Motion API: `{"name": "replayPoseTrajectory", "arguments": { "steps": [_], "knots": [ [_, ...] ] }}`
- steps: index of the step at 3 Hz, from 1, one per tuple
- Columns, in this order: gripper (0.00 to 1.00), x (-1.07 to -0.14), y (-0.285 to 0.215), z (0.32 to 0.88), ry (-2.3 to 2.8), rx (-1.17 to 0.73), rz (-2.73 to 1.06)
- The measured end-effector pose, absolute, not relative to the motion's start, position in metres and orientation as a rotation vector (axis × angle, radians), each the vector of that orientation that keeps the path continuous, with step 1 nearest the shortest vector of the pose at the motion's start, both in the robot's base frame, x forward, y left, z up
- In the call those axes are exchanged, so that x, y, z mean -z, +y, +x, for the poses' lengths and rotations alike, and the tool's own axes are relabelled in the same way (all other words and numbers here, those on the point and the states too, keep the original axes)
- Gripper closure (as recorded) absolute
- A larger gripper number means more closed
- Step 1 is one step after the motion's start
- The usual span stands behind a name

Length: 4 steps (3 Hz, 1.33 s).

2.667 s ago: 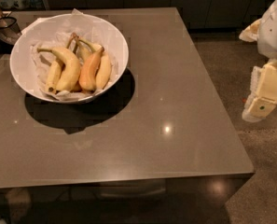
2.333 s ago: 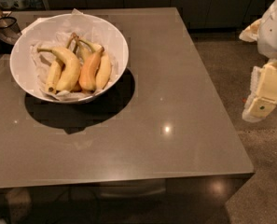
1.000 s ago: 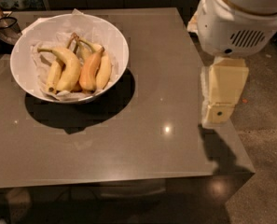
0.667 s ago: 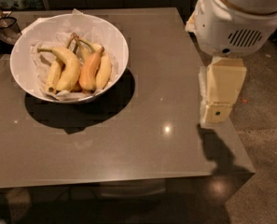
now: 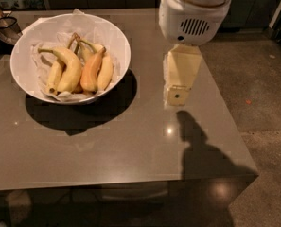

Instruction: Pick banana from white bowl

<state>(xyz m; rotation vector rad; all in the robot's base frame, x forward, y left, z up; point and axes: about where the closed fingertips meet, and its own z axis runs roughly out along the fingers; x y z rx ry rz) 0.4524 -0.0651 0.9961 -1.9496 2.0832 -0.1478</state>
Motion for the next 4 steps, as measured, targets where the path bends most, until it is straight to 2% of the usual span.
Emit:
{"name": "replayPoseTrajectory", "arguments": {
  "steps": [1,3,4],
  "knots": [
    [0.00,-0.996,-0.058,0.459,2.072,0.086,-1.936],
    [0.00,-1.002,0.014,0.502,1.987,-0.016,-2.026],
    [0.00,-1.004,0.028,0.507,1.950,-0.022,-2.027]
  ]
}}
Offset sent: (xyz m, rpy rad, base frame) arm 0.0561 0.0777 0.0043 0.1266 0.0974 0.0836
